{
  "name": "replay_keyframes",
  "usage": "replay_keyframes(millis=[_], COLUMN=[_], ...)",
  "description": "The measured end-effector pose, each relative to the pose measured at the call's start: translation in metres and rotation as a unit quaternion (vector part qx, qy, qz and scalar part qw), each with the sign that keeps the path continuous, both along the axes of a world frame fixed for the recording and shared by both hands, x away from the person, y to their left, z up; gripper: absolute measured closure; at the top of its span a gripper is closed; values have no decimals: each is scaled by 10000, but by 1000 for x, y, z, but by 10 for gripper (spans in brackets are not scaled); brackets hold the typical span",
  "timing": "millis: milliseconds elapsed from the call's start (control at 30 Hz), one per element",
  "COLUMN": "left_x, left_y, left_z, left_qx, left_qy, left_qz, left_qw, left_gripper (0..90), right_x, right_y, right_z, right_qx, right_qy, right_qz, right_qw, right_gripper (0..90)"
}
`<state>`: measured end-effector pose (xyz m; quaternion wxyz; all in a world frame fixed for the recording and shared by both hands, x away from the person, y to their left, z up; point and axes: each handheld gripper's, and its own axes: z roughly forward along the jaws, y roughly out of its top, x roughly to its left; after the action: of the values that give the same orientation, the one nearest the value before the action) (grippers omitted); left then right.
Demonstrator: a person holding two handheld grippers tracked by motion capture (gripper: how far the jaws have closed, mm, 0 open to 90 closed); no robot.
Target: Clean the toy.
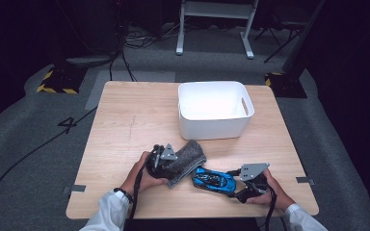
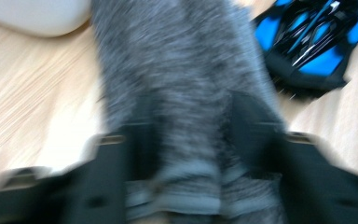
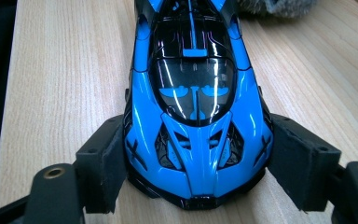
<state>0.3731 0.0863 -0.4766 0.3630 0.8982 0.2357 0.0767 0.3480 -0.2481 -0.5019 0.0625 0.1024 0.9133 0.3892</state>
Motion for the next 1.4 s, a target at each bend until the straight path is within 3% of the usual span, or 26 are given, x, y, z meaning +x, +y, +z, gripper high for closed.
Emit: replay_keyframes(millis=[67,100,167,233,333,433,500,567,633,733,800,900,1000,1233,1400], left_x=[1,3,6,10,13,15,16,17,17,15,14,10,10,26,34], left_y=[-7,-10,-15,-19,-20,-15,-12,-9,-7,-1,3,3,-8,-56,-82], left_z=[-1,-2,-5,-8,-12,-11,-10,-9,-7,2,10,22,25,19,8], left_qx=[7,148,183,370,609,609,623,522,495,260,-17,-304,-370,-276,290], left_qy=[35,11,21,45,42,-85,-143,-136,-251,-435,-485,-576,-599,-512,-400], left_qz=[8,57,83,53,50,94,78,62,48,-9,-61,-185,-390,-659,-773], left_qw=[10000,9999,9998,9993,9981,9981,9979,9985,9985,9987,9988,9977,9968,9961,9958], left_gripper=[257,196,193,203,348,552,641,661,682,694,694,694,692,683,679], right_x=[1,1,1,1,1,1,1,1,1,1,1,2,2,2,2], right_y=[0,0,0,0,0,0,0,0,0,0,0,0,1,1,0], right_z=[0,0,0,0,0,0,0,0,0,0,0,0,0,0,0], right_qx=[-4,-3,-3,1,-2,-8,-6,-6,-5,-8,-6,-3,-2,14,8], right_qy=[-6,-6,-2,-4,-5,-5,9,-4,9,-5,8,2,8,-15,-29], right_qz=[19,20,19,27,32,33,28,35,30,44,37,51,47,79,83], right_qw=[10000,10000,10000,10000,10000,10000,10000,10000,10000,10000,10000,10000,10000,10000,10000], right_gripper=[262,262,261,261,261,261,261,261,261,261,261,261,261,261,261])
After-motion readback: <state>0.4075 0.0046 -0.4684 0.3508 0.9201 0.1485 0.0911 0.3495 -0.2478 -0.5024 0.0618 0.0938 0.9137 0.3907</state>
